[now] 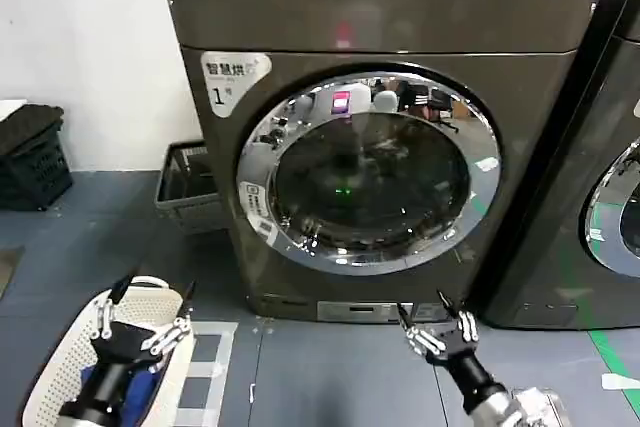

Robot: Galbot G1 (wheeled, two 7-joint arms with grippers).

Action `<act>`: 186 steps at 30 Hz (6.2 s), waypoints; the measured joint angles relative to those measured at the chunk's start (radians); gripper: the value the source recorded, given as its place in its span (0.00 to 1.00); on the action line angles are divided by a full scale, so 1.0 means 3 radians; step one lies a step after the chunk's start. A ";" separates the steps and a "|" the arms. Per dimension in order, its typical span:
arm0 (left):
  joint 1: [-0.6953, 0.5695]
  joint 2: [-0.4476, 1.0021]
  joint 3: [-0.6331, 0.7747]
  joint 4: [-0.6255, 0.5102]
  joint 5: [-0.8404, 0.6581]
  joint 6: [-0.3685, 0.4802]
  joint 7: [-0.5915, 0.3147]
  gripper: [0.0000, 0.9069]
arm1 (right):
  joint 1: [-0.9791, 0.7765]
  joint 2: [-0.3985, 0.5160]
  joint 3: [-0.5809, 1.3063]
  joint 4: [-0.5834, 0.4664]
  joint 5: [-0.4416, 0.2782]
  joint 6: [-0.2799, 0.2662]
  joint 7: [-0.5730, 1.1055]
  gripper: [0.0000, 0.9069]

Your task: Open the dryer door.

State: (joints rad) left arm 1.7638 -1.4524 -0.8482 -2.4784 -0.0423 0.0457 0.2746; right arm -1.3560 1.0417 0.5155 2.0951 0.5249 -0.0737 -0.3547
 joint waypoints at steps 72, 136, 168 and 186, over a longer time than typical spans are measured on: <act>0.0103 -0.0059 -0.0012 -0.0089 -0.0078 -0.0113 0.0051 1.00 | 0.3011 0.0561 -0.2290 -0.1999 0.0101 -0.0027 -0.0437 1.00; -0.1622 0.2399 0.0441 0.1657 -0.2240 0.0759 -0.0108 1.00 | 0.2328 0.0015 -0.1684 -0.1456 0.0182 0.0022 -0.2670 1.00; -0.2562 0.2762 0.1770 0.2062 -0.2488 0.0245 0.0756 1.00 | 0.1279 -0.0365 -0.0712 -0.0948 0.0032 0.0235 -0.3440 1.00; -0.2968 0.2584 0.2392 0.1996 -0.2448 0.0226 0.0813 1.00 | 0.0442 -0.0351 0.0860 -0.1223 0.0202 0.0311 -0.3140 1.00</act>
State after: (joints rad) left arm 0.8734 -0.6773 -0.1305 -1.8795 -0.7767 0.1134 0.5186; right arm -1.2235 0.9364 0.7736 1.7281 0.5855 0.0197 -1.2969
